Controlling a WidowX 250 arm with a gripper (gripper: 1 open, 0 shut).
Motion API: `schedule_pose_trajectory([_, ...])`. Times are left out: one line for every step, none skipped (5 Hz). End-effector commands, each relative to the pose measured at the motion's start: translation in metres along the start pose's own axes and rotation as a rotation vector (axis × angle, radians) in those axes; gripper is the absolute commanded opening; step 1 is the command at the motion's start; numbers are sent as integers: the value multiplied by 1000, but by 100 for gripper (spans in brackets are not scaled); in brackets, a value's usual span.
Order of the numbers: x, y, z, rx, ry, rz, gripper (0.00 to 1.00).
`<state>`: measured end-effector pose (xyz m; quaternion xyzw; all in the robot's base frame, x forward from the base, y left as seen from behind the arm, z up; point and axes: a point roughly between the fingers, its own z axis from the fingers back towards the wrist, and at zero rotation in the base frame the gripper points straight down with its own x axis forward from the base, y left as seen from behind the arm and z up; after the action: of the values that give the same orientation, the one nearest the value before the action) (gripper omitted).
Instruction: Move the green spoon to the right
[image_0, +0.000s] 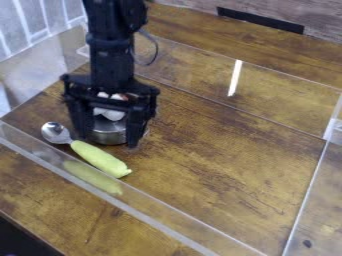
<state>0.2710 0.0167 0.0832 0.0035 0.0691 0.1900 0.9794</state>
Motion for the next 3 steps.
schedule_pose_trajectory([-2,11,4,-66,-67,238,100])
schedule_pose_trajectory([7,13,-5,-123,-75,465,100])
schedule_pose_trajectory([15,13,-13,-164,-80,666,100])
